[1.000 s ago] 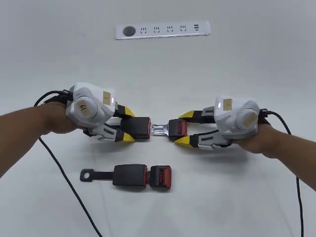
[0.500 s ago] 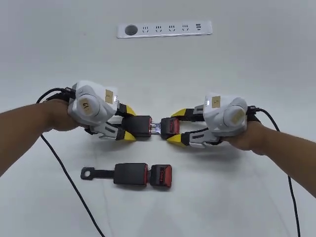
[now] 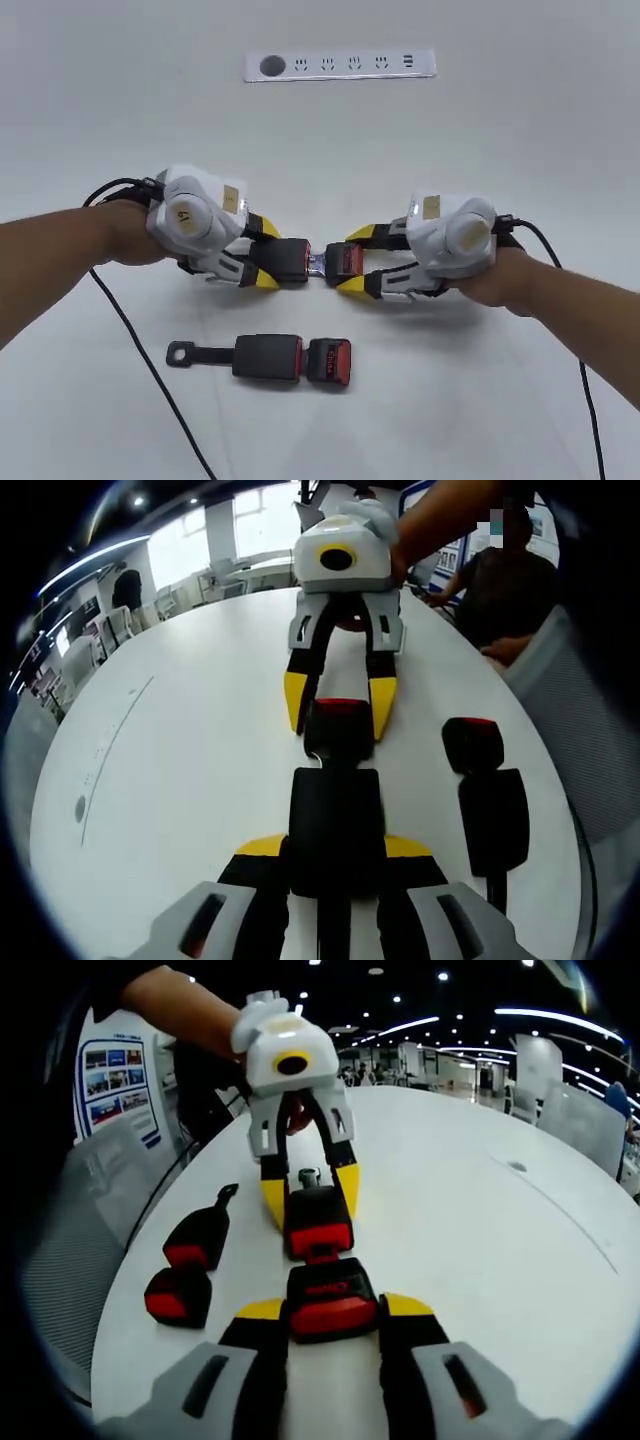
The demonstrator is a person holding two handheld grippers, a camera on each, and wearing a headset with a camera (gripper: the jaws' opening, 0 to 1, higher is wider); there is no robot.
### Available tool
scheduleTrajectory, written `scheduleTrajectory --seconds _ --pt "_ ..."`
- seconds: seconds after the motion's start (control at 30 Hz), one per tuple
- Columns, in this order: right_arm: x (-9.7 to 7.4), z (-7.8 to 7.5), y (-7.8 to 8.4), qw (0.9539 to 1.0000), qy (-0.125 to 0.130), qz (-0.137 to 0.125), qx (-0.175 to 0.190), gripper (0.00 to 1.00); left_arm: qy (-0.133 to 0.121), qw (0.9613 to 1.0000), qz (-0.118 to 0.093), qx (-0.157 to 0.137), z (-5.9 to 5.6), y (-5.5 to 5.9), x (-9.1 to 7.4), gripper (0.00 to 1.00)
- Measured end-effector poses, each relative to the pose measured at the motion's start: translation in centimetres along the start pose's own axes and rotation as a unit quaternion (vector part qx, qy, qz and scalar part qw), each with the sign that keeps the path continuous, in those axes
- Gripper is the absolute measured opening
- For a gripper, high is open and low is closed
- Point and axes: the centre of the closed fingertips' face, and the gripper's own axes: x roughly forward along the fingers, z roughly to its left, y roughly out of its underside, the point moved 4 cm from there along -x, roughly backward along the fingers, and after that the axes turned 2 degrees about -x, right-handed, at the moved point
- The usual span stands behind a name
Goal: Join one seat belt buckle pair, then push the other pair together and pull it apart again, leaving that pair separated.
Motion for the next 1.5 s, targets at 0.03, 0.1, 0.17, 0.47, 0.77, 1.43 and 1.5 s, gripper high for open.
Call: scheduleTrajectory --seconds 0.03,0.1,0.17,0.47,0.77,1.43,1.5 --pt "0.32 0.12 -0.19 1.0 0.001 -0.001 0.002 0.36 0.001 1.0 0.002 0.001 -0.01 -0.02 0.02 0.34" --pt "1.0 0.32 -0.61 1.0 0.005 0.003 -0.006 0.36 0.002 1.0 0.005 0.003 -0.02 -0.06 0.07 0.34" --pt "0.97 0.23 -0.56 1.0 0.005 0.003 -0.005 0.36 0.001 1.0 0.006 0.003 -0.01 -0.06 0.08 0.34" --pt "1.06 0.4 -0.65 0.9999 0.014 0.009 0.001 0.36 0.002 0.9999 0.011 0.005 0.11 -0.01 0.16 0.34" --pt "0.99 0.5 -0.78 0.9996 0.021 0.017 -0.002 0.36 0.002 0.9999 0.011 0.005 0.26 0.1 0.14 0.34" --pt "0.92 0.53 -0.78 0.9992 0.028 0.027 -0.008 0.36 0.001 0.9999 0.012 0.001 0.32 0.27 0.28 0.35" --pt "0.92 0.51 -0.77 0.9992 0.028 0.027 -0.009 0.36 0.0 0.9999 0.011 0.0 0.33 0.3 0.29 0.35"
